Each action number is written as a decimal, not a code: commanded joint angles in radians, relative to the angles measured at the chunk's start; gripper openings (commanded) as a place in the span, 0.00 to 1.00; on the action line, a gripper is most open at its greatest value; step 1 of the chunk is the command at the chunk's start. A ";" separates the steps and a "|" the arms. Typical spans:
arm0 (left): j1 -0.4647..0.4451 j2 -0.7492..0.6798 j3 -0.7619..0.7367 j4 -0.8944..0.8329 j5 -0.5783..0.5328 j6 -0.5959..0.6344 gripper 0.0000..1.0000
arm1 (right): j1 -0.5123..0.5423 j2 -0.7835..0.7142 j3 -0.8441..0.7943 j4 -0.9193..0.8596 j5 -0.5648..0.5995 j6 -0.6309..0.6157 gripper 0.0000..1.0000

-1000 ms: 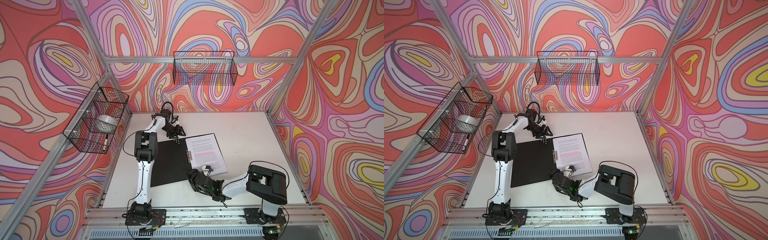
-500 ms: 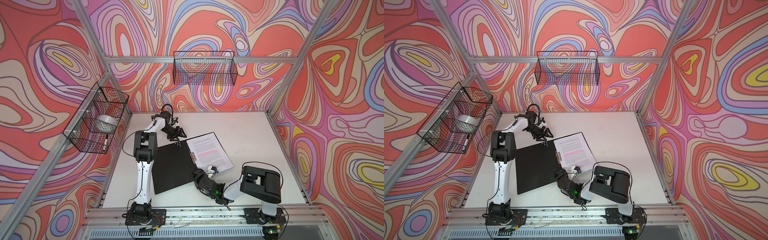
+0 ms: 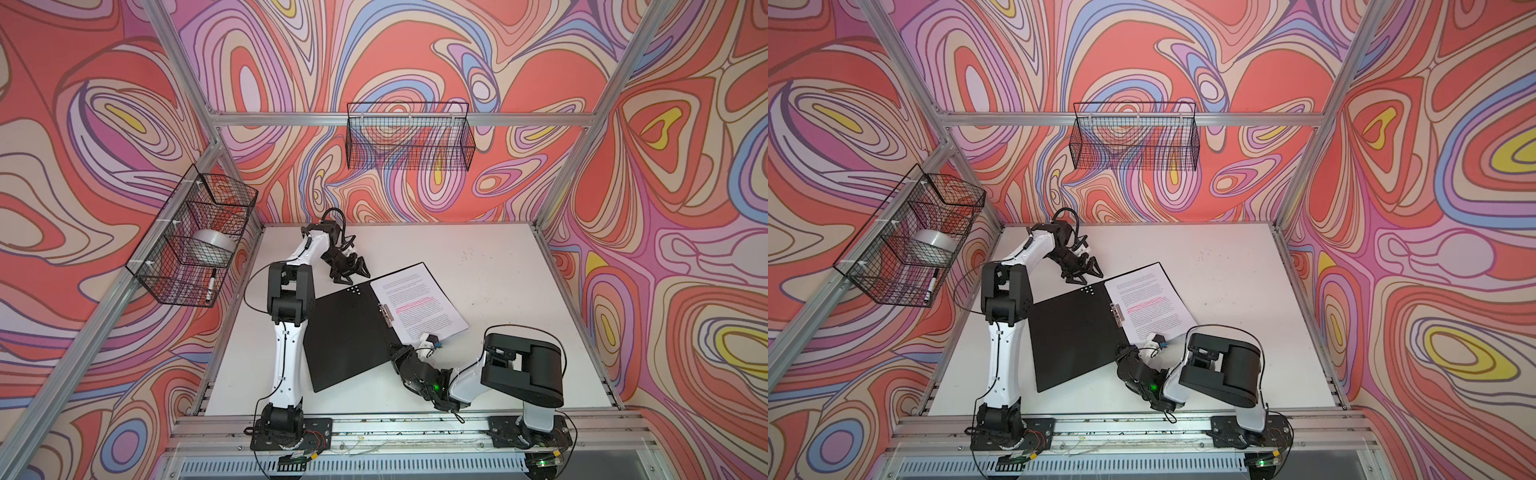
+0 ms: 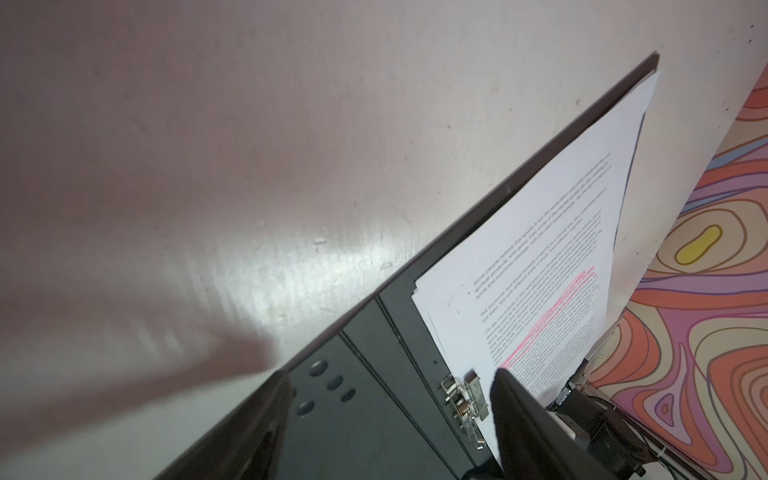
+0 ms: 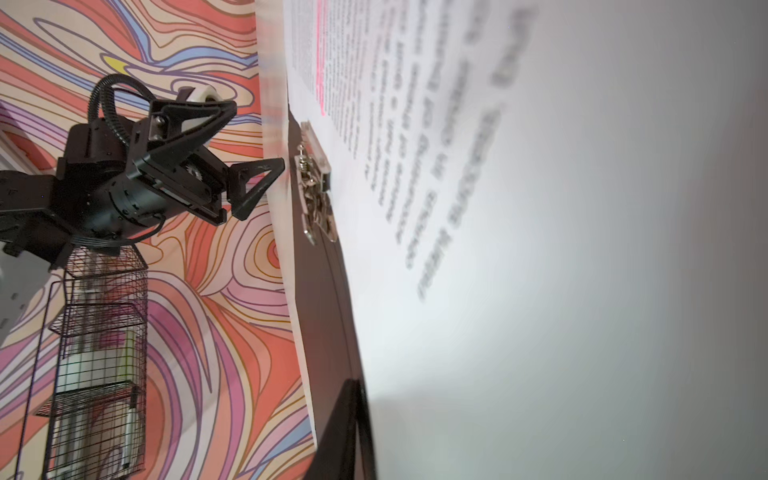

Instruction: Put the files into the folder

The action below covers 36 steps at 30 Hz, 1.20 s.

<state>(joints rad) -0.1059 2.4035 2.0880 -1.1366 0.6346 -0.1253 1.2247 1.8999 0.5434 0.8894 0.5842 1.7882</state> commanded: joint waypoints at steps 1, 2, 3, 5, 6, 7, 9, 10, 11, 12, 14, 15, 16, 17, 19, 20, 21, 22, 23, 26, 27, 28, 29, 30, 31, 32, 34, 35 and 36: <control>0.026 -0.134 0.033 -0.117 0.010 0.044 0.81 | 0.002 0.004 -0.028 0.085 0.035 -0.012 0.08; 0.036 -0.173 0.024 -0.129 0.019 0.054 0.82 | -0.001 -0.002 -0.036 0.102 0.040 -0.013 0.06; 0.047 -0.210 0.010 -0.137 0.027 0.062 0.83 | -0.004 -0.007 -0.041 0.107 0.040 -0.016 0.06; 0.078 -0.303 -0.024 -0.165 0.046 0.080 0.86 | -0.017 -0.033 -0.043 0.094 0.029 -0.034 0.04; 0.092 -0.345 -0.037 -0.178 0.062 0.089 0.86 | -0.021 -0.046 -0.040 0.077 0.025 -0.043 0.04; 0.107 -0.390 -0.047 -0.198 0.076 0.096 0.87 | -0.026 -0.060 -0.037 0.058 0.021 -0.056 0.04; 0.138 -0.473 -0.068 -0.228 0.103 0.107 0.88 | -0.040 -0.084 -0.032 0.032 0.013 -0.077 0.04; 0.155 -0.520 -0.094 -0.232 0.121 0.111 0.88 | -0.045 -0.090 -0.033 0.037 0.012 -0.087 0.04; 0.170 -0.567 -0.128 -0.236 0.122 0.110 0.88 | -0.052 -0.093 -0.035 0.049 0.008 -0.098 0.03; 0.182 -0.607 -0.165 -0.232 0.117 0.107 0.88 | -0.060 -0.093 -0.035 0.055 0.003 -0.101 0.03; 0.200 -0.694 -0.273 -0.207 0.097 0.083 0.88 | -0.077 -0.088 -0.036 0.079 -0.014 -0.112 0.03; 0.212 -0.744 -0.345 -0.179 0.089 0.053 0.88 | -0.085 -0.082 -0.032 0.089 -0.022 -0.111 0.03; 0.228 -0.791 -0.420 -0.146 0.089 0.023 0.88 | -0.094 -0.073 -0.030 0.110 -0.028 -0.113 0.03; 0.243 -0.826 -0.472 -0.129 0.084 0.002 0.88 | -0.102 -0.066 -0.029 0.132 -0.034 -0.122 0.03; 0.264 -0.887 -0.566 -0.104 0.053 -0.037 0.88 | -0.120 -0.058 -0.019 0.144 -0.050 -0.126 0.04; 0.269 -0.908 -0.603 -0.100 0.040 -0.044 0.88 | -0.129 -0.056 -0.017 0.150 -0.056 -0.129 0.03; 0.270 -0.928 -0.642 -0.097 0.028 -0.054 0.88 | -0.136 -0.058 -0.017 0.152 -0.058 -0.131 0.04; 0.269 -0.951 -0.700 -0.082 0.023 -0.071 0.88 | -0.141 -0.062 -0.016 0.153 -0.057 -0.137 0.04; 0.270 -0.968 -0.740 -0.070 0.014 -0.087 0.88 | -0.146 -0.069 -0.013 0.142 -0.057 -0.139 0.04; 0.269 -1.011 -0.828 -0.023 -0.041 -0.108 0.88 | -0.155 -0.093 -0.010 0.112 -0.048 -0.155 0.04; 0.270 -1.015 -0.838 -0.023 -0.058 -0.104 0.88 | -0.160 -0.101 -0.011 0.103 -0.047 -0.156 0.04; 0.269 -1.022 -0.853 -0.022 -0.061 -0.097 0.88 | -0.165 -0.109 -0.013 0.096 -0.044 -0.156 0.04; 0.269 -1.029 -0.874 -0.014 -0.060 -0.099 0.88 | -0.170 -0.115 -0.016 0.094 -0.042 -0.157 0.04; 0.271 -1.034 -0.900 -0.005 -0.047 -0.103 0.87 | -0.176 -0.117 -0.017 0.093 -0.043 -0.159 0.04; 0.276 -1.037 -0.922 0.007 -0.018 -0.098 0.87 | -0.181 -0.122 -0.016 0.087 -0.043 -0.159 0.05; 0.285 -1.037 -0.938 0.013 -0.008 -0.099 0.87 | -0.183 -0.123 -0.012 0.081 -0.044 -0.158 0.05; 0.314 -1.042 -0.979 0.027 -0.006 -0.129 0.85 | -0.192 -0.123 0.003 0.056 -0.058 -0.166 0.05; 0.322 -1.041 -0.997 0.030 -0.016 -0.140 0.84 | -0.194 -0.122 0.008 0.051 -0.059 -0.167 0.05; 0.328 -1.045 -1.016 0.034 -0.044 -0.152 0.83 | -0.198 -0.122 0.012 0.047 -0.065 -0.170 0.05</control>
<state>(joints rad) 0.1997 1.3743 1.1103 -1.1225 0.6174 -0.2371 1.0374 1.8008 0.5285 0.9604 0.5285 1.6318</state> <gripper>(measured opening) 0.842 0.055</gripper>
